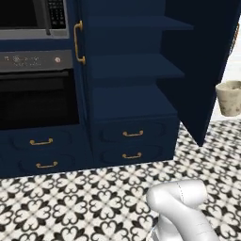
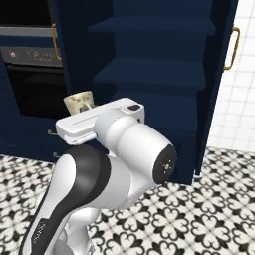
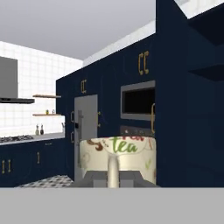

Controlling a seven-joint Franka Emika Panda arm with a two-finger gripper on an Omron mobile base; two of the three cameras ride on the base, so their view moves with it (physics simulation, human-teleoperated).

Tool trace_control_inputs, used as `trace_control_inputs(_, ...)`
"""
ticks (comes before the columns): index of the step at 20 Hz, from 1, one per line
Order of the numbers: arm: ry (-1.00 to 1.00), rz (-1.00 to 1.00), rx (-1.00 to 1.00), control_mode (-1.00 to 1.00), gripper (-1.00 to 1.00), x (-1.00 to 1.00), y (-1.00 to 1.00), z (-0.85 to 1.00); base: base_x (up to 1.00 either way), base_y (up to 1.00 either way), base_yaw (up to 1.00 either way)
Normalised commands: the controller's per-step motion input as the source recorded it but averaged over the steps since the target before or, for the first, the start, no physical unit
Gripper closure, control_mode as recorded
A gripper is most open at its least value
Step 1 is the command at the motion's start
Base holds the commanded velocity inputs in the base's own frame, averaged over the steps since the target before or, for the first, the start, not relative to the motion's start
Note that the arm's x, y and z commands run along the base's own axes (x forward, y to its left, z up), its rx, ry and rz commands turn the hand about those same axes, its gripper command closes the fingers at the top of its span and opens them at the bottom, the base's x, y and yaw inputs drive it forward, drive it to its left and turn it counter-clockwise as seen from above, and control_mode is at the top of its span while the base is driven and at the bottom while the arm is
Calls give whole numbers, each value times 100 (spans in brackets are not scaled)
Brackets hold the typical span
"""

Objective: Pick the kettle from the counter and place it on the tray. Then pick the mug from the cabinet and place it on the tray. Then close the cabinet doors.

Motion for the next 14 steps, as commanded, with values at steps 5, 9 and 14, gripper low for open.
trace_control_inputs(5,0,0,0,100,100,0,0,0,-58,34,23)
trace_control_inputs(9,0,0,0,100,100,0,0,0,-44,42,25)
trace_control_inputs(14,0,0,0,100,100,0,0,0,-25,54,34)
